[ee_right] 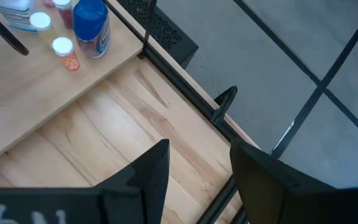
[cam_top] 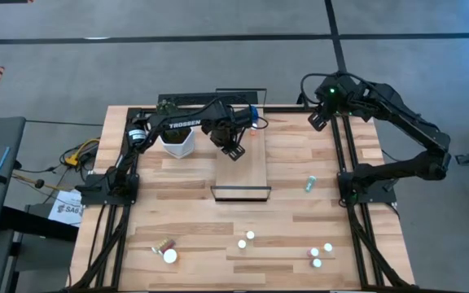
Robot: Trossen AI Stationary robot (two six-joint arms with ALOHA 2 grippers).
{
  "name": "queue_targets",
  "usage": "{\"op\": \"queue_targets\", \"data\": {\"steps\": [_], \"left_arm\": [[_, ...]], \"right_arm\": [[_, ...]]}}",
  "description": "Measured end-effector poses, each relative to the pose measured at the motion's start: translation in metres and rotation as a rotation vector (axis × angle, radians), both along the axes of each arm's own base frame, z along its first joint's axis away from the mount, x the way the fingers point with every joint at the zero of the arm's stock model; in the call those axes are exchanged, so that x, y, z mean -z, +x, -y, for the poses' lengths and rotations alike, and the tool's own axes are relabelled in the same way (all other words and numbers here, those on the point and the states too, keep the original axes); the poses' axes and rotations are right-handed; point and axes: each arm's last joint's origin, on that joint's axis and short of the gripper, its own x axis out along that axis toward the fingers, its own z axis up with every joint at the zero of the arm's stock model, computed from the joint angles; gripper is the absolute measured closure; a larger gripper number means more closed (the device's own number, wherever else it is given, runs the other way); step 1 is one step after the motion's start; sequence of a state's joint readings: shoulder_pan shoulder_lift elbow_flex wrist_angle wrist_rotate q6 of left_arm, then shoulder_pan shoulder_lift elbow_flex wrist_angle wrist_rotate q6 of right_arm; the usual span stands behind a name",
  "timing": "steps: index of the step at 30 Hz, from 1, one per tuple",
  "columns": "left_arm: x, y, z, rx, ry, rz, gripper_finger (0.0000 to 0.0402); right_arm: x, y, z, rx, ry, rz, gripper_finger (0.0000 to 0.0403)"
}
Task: Pick and place medicine bottles onto shelf by color
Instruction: Put the blue pill bottle on the shelf, then put the big orange pill bottle on the shelf
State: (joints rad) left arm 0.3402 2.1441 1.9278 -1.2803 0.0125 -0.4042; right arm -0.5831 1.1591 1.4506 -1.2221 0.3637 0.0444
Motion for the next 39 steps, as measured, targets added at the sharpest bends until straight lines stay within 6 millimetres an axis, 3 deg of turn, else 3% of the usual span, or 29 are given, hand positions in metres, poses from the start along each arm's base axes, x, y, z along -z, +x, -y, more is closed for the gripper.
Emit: {"op": "queue_targets", "data": {"steps": [5,16,27,35,39], "left_arm": [[0.000,0.001,-0.004,-0.013,0.023,0.016,0.0293],[-0.002,0.002,-0.007,-0.024,0.030,0.028,0.0181],[-0.073,-0.005,0.005,-0.013,0.078,0.036,0.0179],[-0.127,-0.013,0.049,0.054,-0.105,0.231,0.0191],[-0.134,-0.020,0.071,-0.003,-0.083,0.213,0.0192]], "right_arm": [[0.000,0.000,0.000,0.000,0.000,0.000,0.0212],[0.000,0.000,0.000,0.000,0.000,0.000,0.0212],[0.000,0.000,0.000,0.000,0.000,0.000,0.0212],[0.000,0.000,0.000,0.000,0.000,0.000,0.0212],[0.000,0.000,0.000,0.000,0.000,0.001,0.0212]]}}
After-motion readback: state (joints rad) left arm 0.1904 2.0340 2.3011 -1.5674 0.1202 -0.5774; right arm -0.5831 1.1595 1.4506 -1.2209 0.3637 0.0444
